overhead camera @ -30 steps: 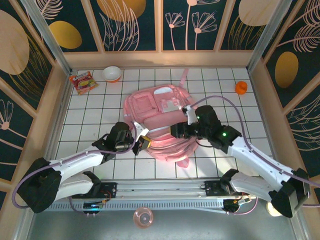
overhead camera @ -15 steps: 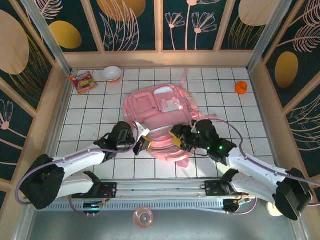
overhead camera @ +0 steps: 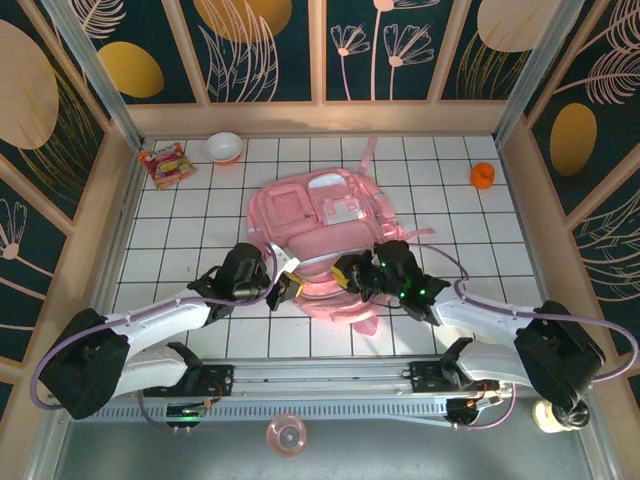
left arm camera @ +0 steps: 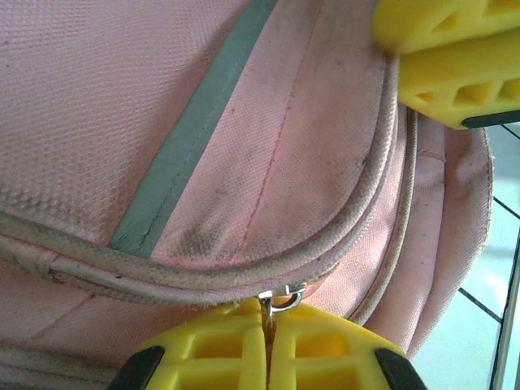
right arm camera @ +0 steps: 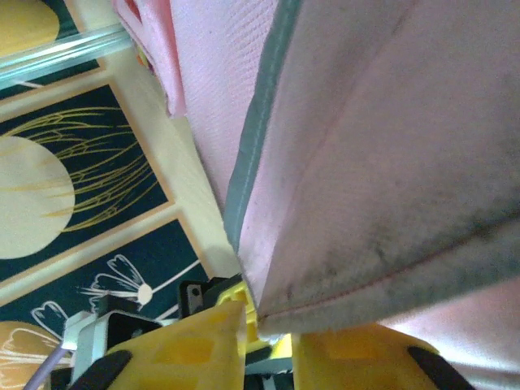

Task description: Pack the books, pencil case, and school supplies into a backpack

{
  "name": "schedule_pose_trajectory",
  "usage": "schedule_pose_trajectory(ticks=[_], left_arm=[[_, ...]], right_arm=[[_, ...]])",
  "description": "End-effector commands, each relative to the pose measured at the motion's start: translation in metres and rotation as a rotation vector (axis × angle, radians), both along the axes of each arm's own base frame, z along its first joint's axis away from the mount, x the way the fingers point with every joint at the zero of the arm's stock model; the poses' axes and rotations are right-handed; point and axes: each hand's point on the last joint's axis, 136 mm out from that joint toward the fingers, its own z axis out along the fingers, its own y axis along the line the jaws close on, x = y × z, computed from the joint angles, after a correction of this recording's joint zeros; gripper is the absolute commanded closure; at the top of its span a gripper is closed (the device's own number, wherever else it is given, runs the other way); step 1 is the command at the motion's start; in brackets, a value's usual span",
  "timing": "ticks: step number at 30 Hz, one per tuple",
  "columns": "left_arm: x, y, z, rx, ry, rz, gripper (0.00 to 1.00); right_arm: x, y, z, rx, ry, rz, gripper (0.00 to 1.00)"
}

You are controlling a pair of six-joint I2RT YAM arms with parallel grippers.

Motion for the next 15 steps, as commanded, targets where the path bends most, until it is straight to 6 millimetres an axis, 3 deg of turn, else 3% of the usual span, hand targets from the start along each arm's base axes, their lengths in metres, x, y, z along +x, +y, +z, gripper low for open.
schedule_pose_trajectory(ticks=[1, 9, 15], left_arm=[[0.004, -0.014, 0.028, -0.091, -0.039, -0.033, 1.0], [-0.013, -0.024, 0.037, -0.17, 0.027, -0.109, 0.98], [-0.016, -0.043, 0.048, -0.227, 0.039, -0.14, 0.98]], right_arm=[[0.008, 0.009, 0.008, 0.046, -0.048, -0.015, 0.98], [0.023, 0.032, 0.018, 0.071, -0.111, -0.011, 1.0], [0.026, 0.053, 0.021, 0.089, -0.134, 0.032, 1.0]])
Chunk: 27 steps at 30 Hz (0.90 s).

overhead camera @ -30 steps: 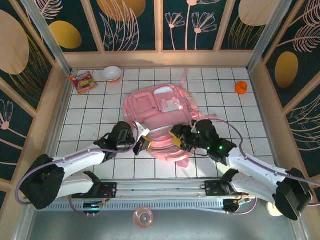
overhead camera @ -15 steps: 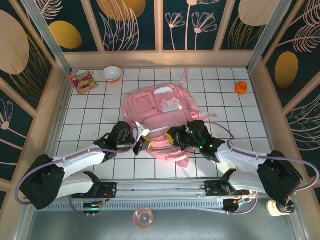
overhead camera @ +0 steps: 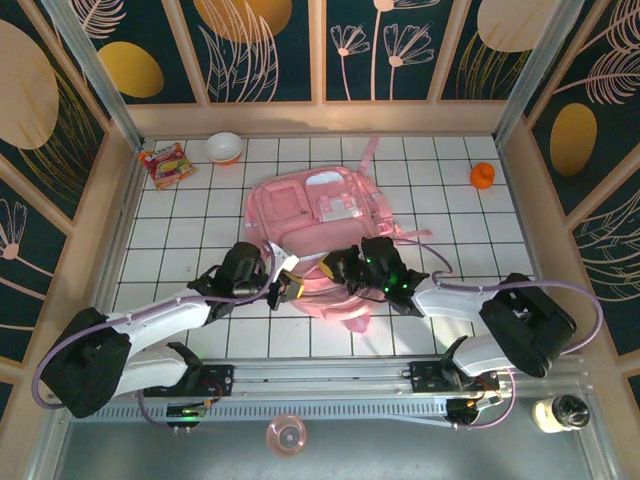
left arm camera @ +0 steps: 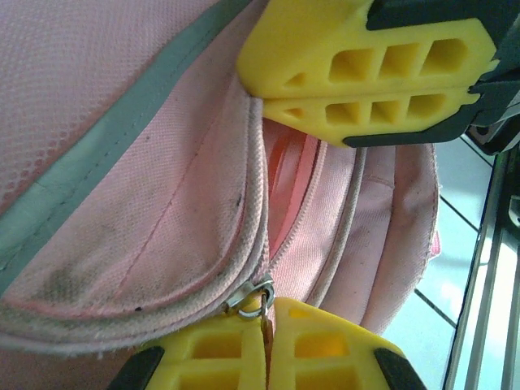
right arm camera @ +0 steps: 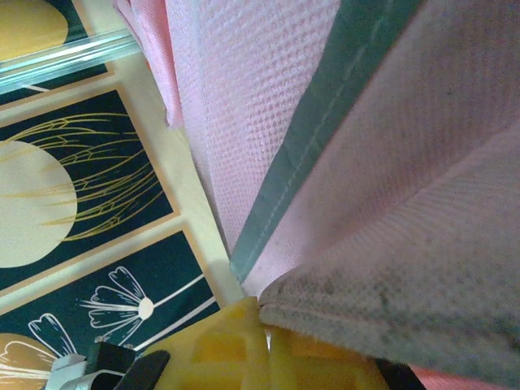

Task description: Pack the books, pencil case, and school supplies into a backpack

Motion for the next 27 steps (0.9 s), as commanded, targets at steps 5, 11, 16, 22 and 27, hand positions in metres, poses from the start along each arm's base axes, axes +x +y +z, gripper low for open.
schedule_pose_trajectory(ticks=[5, 11, 16, 22, 27], left_arm=[[-0.006, -0.058, 0.056, -0.225, -0.071, -0.141, 0.85], [0.004, -0.05, 0.063, -0.13, -0.191, -0.129, 0.49], [0.001, -0.031, 0.068, 0.049, -0.399, -0.228, 0.28], [0.012, -0.023, 0.072, 0.209, -0.65, -0.335, 0.24], [0.025, -0.028, 0.061, 0.301, -0.767, -0.418, 0.22]], right_arm=[[0.002, 0.023, 0.03, 0.035, -0.119, 0.077, 1.0], [-0.009, -0.01, 0.017, -0.142, -0.193, 0.219, 1.0], [-0.015, -0.042, 0.025, -0.268, -0.345, 0.456, 1.0], [-0.01, -0.065, 0.037, -0.28, -0.429, 0.601, 1.0], [-0.004, -0.069, 0.04, -0.273, -0.444, 0.642, 1.0]])
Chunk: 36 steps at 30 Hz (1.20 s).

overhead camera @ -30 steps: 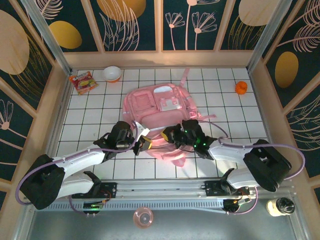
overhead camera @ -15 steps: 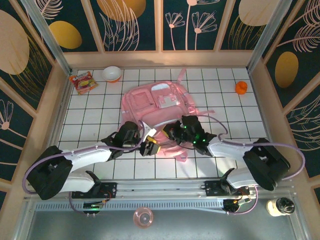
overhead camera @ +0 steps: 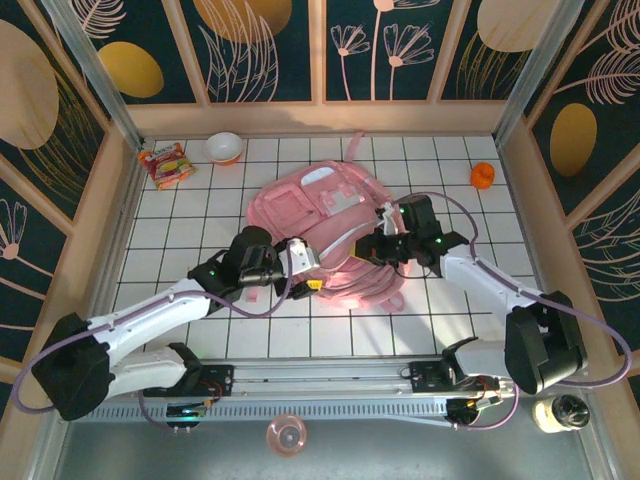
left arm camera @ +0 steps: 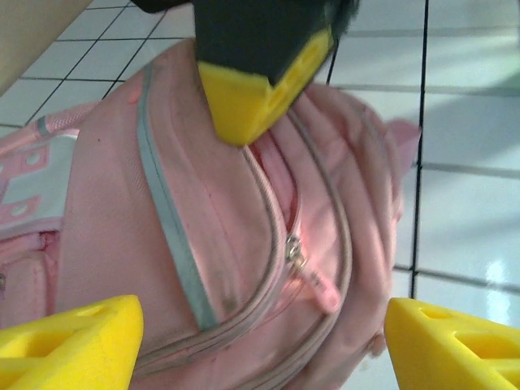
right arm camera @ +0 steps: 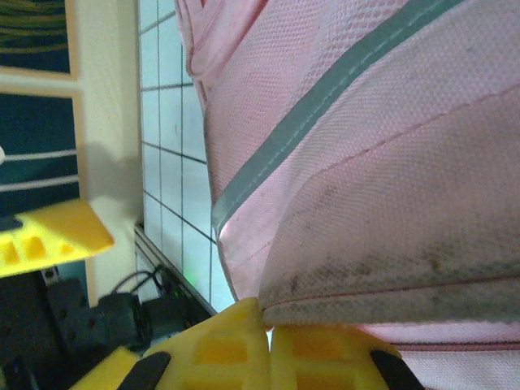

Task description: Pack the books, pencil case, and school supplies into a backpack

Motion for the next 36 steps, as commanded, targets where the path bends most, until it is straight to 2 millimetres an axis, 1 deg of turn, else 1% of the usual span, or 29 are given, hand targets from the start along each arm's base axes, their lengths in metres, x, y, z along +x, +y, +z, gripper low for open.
schedule_pose_trajectory(ticks=[1, 6, 8, 9, 10, 11, 14, 15, 16, 18, 20, 21, 25, 27, 29, 31, 33, 36], left_arm=[[0.012, 0.0, -0.011, 0.127, -0.153, -0.072, 0.21], [0.025, -0.008, -0.024, 0.182, -0.218, -0.106, 0.21], [0.032, -0.01, -0.03, 0.19, -0.243, -0.1, 0.24], [0.035, -0.012, -0.033, 0.193, -0.258, -0.097, 0.28], [0.038, -0.014, -0.035, 0.194, -0.268, -0.092, 0.34], [0.041, -0.015, -0.037, 0.194, -0.272, -0.086, 0.44], [0.039, -0.022, -0.039, 0.171, -0.237, -0.104, 0.8], [0.037, -0.023, -0.038, 0.156, -0.216, -0.107, 0.92], [0.034, -0.026, -0.036, 0.131, -0.185, -0.109, 1.0], [0.027, -0.031, -0.029, 0.054, -0.113, -0.101, 1.0], [0.019, -0.037, -0.022, -0.034, -0.029, -0.096, 1.0], [0.016, -0.04, -0.02, -0.071, 0.01, -0.091, 1.0], [0.011, -0.044, -0.018, -0.13, 0.111, -0.075, 1.0], [0.008, -0.045, -0.018, -0.139, 0.142, -0.077, 1.0], [0.006, -0.046, -0.019, -0.138, 0.165, -0.085, 1.0], [0.005, -0.047, -0.02, -0.133, 0.179, -0.088, 1.0], [0.006, -0.048, -0.021, -0.127, 0.19, -0.092, 1.0], [0.006, -0.05, -0.022, -0.126, 0.2, -0.094, 1.0]], right_arm=[[-0.013, 0.007, 0.013, 0.037, -0.043, 0.153, 1.0], [-0.007, 0.01, 0.015, 0.049, -0.048, 0.174, 1.0], [-0.005, 0.011, 0.015, 0.053, -0.052, 0.182, 1.0], [-0.005, 0.012, 0.016, 0.055, -0.056, 0.186, 1.0], [-0.003, 0.011, 0.016, 0.055, -0.056, 0.186, 1.0], [-0.002, 0.011, 0.017, 0.055, -0.061, 0.187, 1.0], [0.004, 0.004, 0.017, 0.031, -0.072, 0.162, 1.0], [0.006, 0.0, 0.017, 0.013, -0.077, 0.143, 0.98], [0.01, -0.005, 0.018, -0.019, -0.09, 0.114, 0.9], [0.017, -0.017, 0.021, -0.097, -0.118, 0.043, 0.72], [0.021, -0.03, 0.026, -0.177, -0.145, -0.051, 0.62], [0.021, -0.037, 0.028, -0.219, -0.156, -0.104, 0.59], [0.003, -0.05, 0.036, -0.346, -0.185, -0.255, 0.58], [-0.011, -0.049, 0.035, -0.392, -0.188, -0.303, 0.57], [-0.025, -0.045, 0.033, -0.401, -0.174, -0.333, 0.57], [-0.036, -0.036, 0.034, -0.404, -0.185, -0.339, 0.57], [-0.043, -0.027, 0.033, -0.415, -0.204, -0.323, 0.57], [-0.046, -0.008, 0.028, -0.432, -0.235, -0.261, 0.56]])
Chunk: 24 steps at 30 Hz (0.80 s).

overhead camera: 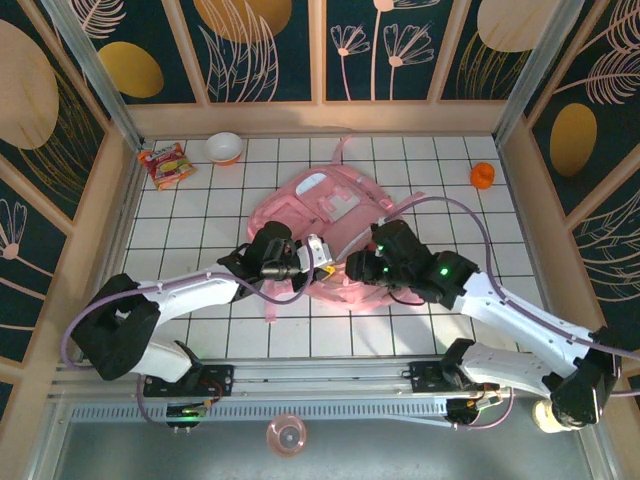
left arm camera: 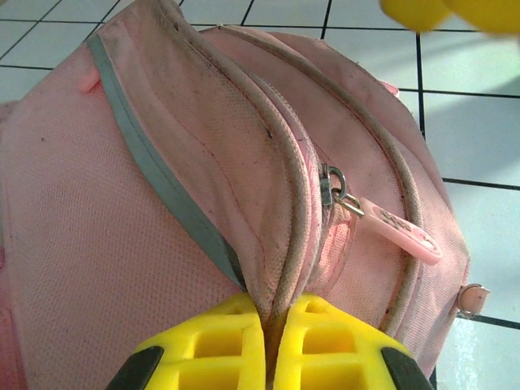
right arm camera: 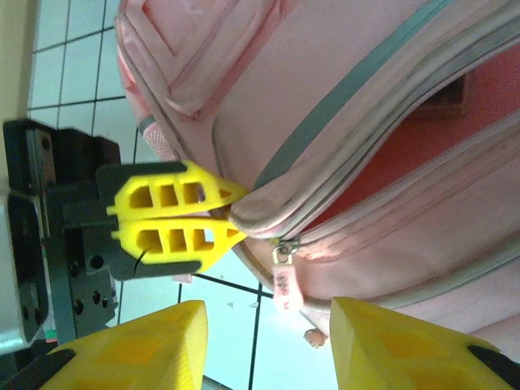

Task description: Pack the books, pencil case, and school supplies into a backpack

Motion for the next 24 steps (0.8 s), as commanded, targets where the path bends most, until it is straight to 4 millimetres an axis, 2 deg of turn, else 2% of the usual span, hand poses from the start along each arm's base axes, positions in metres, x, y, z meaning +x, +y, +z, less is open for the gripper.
schedule_pose_trajectory(ticks=[1, 7, 12, 18, 22, 24], left_arm=[[-0.008, -0.012, 0.011, -0.062, 0.073, -0.048, 1.0], [-0.006, -0.014, 0.014, -0.074, 0.085, -0.04, 1.0], [-0.006, -0.015, 0.018, -0.083, 0.084, -0.038, 1.0], [-0.005, -0.013, 0.018, -0.079, 0.081, -0.032, 1.0], [-0.005, -0.014, 0.02, -0.082, 0.081, -0.033, 1.0], [-0.005, -0.014, 0.019, -0.08, 0.08, -0.031, 1.0]], right_arm=[[0.011, 0.0, -0.011, -0.071, -0.026, -0.07, 0.56], [0.011, 0.018, -0.033, -0.11, -0.004, -0.005, 0.55], [0.014, 0.006, -0.05, -0.183, -0.001, -0.043, 0.56], [0.016, -0.007, -0.058, -0.259, 0.002, -0.074, 0.72], [0.015, -0.006, -0.062, -0.272, 0.01, -0.057, 0.81], [0.015, -0.004, -0.065, -0.266, 0.013, -0.046, 0.82]])
